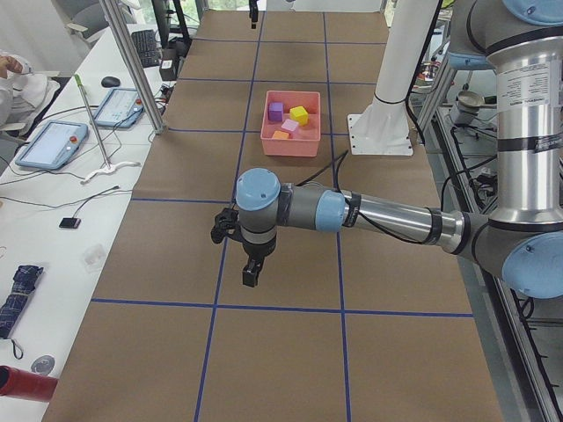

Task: Place blocks into pink bin with both arms
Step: 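Release the purple-blue cube into the bin and withdraw the right arm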

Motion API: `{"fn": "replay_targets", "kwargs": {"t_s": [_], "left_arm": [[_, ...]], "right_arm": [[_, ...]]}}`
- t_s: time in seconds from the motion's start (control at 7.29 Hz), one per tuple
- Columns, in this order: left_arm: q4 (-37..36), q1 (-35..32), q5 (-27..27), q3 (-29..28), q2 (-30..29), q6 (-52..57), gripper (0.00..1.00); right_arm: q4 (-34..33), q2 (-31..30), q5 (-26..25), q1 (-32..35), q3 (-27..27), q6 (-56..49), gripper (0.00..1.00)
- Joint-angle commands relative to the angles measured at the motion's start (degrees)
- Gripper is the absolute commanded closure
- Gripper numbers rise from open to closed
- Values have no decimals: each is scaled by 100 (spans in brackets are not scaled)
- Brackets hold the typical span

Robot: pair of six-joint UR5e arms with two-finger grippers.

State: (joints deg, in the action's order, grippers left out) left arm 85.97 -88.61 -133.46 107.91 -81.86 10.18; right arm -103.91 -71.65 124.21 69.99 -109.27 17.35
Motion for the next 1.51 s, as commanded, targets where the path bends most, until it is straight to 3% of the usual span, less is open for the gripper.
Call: {"fn": "replay_targets", "kwargs": {"t_s": [0.0, 0.41, 0.69, 1.37], "left_arm": [[16, -24, 13, 63, 109, -7, 0], [16, -51, 22, -16, 126, -34, 0], [25, -59, -22, -139, 126, -594, 0], [456, -59, -31, -43, 187, -579, 0]], "right_arm": [[20, -777, 314, 996, 326, -1999, 1], [29, -1945, 244, 1647, 354, -2218, 1], [29, -2255, 253, 2009, 354, -2227, 1], [468, -2626, 288, 2160, 354, -2561, 1]]}}
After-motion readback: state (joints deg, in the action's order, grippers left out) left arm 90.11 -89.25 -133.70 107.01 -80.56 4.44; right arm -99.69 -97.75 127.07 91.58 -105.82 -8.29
